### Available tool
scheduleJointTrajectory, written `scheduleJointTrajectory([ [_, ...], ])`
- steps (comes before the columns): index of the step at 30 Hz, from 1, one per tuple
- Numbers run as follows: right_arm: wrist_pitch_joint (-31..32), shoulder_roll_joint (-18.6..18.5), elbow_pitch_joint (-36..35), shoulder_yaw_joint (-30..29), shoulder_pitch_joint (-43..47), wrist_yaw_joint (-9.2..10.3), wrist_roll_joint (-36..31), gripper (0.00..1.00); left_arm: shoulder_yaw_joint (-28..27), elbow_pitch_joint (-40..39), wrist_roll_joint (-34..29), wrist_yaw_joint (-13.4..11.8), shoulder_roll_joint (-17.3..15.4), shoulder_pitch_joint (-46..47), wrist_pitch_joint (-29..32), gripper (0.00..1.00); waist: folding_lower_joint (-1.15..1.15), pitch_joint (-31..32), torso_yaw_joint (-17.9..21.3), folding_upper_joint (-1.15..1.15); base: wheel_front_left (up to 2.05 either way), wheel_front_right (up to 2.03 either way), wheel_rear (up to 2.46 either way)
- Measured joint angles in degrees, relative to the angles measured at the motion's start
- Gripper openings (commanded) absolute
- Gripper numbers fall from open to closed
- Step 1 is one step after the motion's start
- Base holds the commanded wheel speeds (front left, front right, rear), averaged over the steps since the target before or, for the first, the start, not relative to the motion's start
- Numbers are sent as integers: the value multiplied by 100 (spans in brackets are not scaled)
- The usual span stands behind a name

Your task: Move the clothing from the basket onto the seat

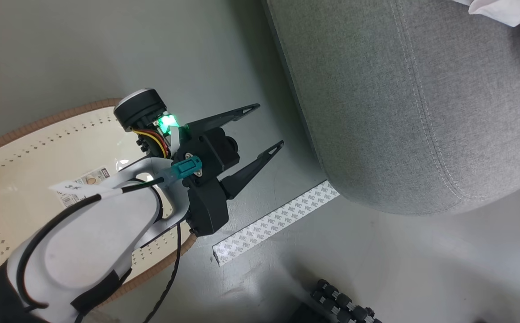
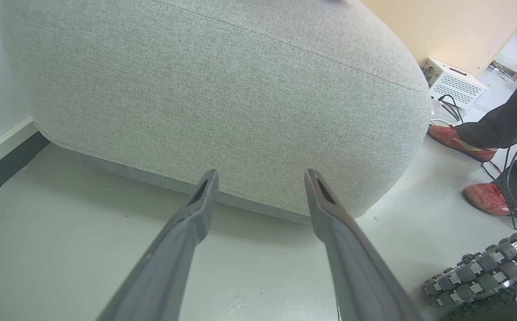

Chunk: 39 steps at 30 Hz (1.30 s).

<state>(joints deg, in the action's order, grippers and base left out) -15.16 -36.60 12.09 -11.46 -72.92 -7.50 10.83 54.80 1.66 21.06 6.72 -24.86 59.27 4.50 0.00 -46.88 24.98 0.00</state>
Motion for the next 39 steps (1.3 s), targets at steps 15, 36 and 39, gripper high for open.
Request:
scheduleJointTrajectory([
  [15, 1, 1232, 1702, 497, 1092, 0, -399, 0, 13, -304, 63, -103, -294, -36, 308, 100, 0, -90, 81, 0, 0, 0, 0],
  [36, 1, 2036, 1691, 160, 1759, 0, -1006, 100, -35, -216, 172, -288, -417, -175, 69, 100, -1, 233, 142, 0, 0, 0, 0],
  [39, 1, 2072, 1518, 143, 1892, 0, -1047, 100, -40, -193, 200, -331, -425, -208, 30, 100, -1, 338, 144, 0, 0, 0, 0],
])
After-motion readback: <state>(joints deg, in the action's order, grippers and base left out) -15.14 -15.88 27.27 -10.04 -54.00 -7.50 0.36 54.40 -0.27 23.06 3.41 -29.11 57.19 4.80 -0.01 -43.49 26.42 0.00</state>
